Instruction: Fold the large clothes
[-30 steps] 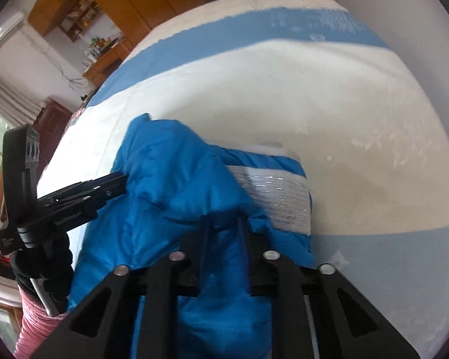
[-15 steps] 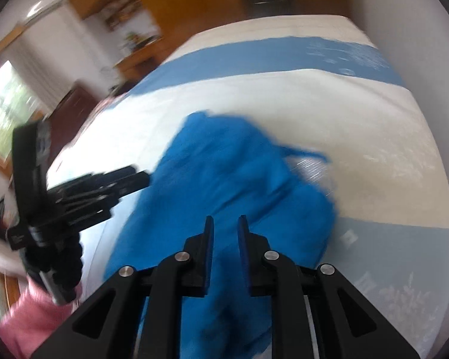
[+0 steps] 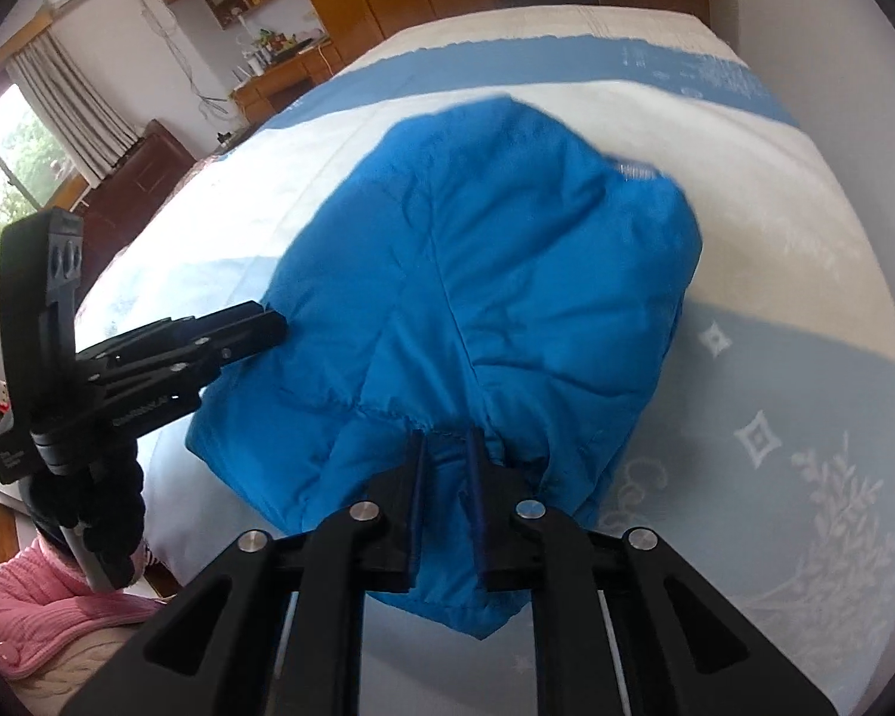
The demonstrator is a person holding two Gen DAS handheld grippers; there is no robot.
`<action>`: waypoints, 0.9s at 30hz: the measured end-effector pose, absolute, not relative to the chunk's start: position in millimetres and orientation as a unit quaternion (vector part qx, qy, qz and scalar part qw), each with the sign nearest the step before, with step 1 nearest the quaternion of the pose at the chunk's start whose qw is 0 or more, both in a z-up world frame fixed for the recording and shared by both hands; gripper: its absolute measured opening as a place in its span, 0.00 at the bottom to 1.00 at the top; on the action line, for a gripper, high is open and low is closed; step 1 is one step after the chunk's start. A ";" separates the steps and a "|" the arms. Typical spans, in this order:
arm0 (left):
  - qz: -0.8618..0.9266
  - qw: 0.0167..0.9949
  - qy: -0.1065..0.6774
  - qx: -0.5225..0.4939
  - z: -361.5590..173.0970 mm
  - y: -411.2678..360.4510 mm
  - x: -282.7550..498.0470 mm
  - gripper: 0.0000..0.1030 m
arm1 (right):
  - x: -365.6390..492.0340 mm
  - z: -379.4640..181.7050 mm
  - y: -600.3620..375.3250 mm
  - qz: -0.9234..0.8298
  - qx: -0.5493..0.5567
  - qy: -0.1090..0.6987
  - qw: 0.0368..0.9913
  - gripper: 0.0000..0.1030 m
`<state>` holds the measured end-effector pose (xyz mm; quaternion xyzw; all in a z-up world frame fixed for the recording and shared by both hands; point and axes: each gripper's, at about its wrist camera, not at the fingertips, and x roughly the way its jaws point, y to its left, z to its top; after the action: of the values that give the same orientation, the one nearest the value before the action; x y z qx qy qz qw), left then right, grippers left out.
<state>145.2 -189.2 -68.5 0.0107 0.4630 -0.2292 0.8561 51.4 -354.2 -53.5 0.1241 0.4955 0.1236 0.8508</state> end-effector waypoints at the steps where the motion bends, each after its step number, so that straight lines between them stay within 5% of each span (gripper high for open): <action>1: -0.228 0.858 0.461 0.014 -74.2 -188.9 143.2 0.33 | 51.6 -57.3 -354.8 0.124 0.130 0.496 0.850 0.10; 27: -0.219 0.866 0.449 0.030 -94.8 -194.9 137.1 0.33 | 48.7 -73.4 -351.4 0.117 0.149 0.492 0.850 0.09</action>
<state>137.1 -194.9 -94.8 0.0296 0.4485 -0.2189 0.8661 48.7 -351.4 -73.4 0.1486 0.4923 0.1172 0.8496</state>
